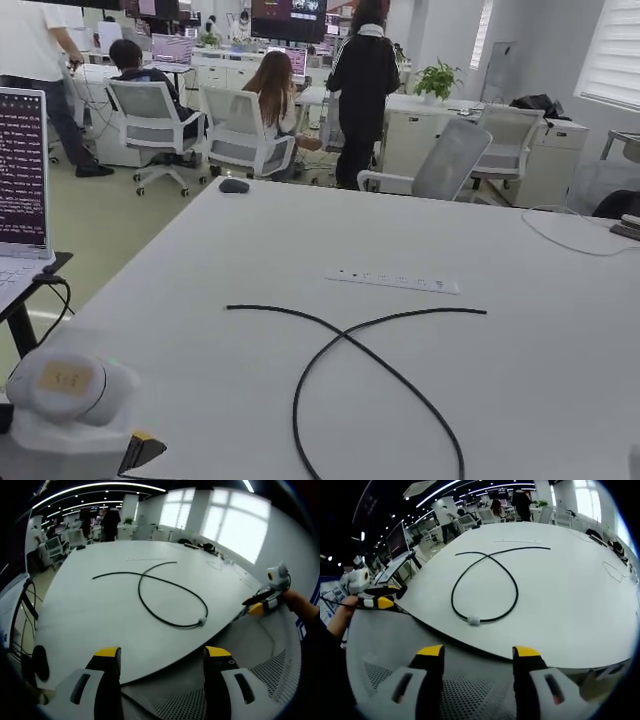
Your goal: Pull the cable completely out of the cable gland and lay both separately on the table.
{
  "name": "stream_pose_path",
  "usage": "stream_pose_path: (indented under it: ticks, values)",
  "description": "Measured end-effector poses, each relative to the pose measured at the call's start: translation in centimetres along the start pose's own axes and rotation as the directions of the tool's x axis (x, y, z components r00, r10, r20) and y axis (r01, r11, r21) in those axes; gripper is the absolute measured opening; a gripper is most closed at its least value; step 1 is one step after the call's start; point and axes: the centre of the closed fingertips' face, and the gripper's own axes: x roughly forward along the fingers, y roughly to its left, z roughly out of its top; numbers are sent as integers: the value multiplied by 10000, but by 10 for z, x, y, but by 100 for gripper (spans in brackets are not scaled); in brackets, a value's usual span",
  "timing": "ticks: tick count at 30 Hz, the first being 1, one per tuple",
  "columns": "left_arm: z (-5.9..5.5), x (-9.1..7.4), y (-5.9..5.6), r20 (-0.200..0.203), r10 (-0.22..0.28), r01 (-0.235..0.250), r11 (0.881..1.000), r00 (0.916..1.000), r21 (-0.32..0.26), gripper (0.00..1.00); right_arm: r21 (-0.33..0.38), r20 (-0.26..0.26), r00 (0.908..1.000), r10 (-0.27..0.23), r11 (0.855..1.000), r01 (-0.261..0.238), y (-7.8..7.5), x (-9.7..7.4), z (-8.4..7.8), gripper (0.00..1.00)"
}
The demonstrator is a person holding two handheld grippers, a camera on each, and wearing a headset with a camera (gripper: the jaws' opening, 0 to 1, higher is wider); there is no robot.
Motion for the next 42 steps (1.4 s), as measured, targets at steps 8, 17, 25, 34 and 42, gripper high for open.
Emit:
stream_pose_path:
  ticks: [8, 17, 25, 34, 42]
  values:
    - [-1, 0, 0, -39, -17, 17, 10000, 10000, 13, 68, 15, -13, 10000, -73, 10000, 73, -1, 0, 0, 58]
    - [-2, 0, 0, -120, -18, 19, 10000, 9999, 57, 67, 14, 23, 10000, -67, 10000, 67, 0, 0, 0, 57]
    - [-2, 0, 0, -147, -13, 14, 10000, 9999, 70, 67, 21, 57, 10000, -58, 10000, 58, -1, 0, 1, 56]
    - [-4, 0, 1, -220, 37, -34, 9999, 9998, 127, 66, 45, 110, 9999, -102, 9999, 101, -1, -1, 1, 54]
    - [-5, 0, 1, -271, 74, -69, 9998, 9996, 184, 66, 103, 180, 9998, -56, 9999, 54, -1, 0, 2, 51]
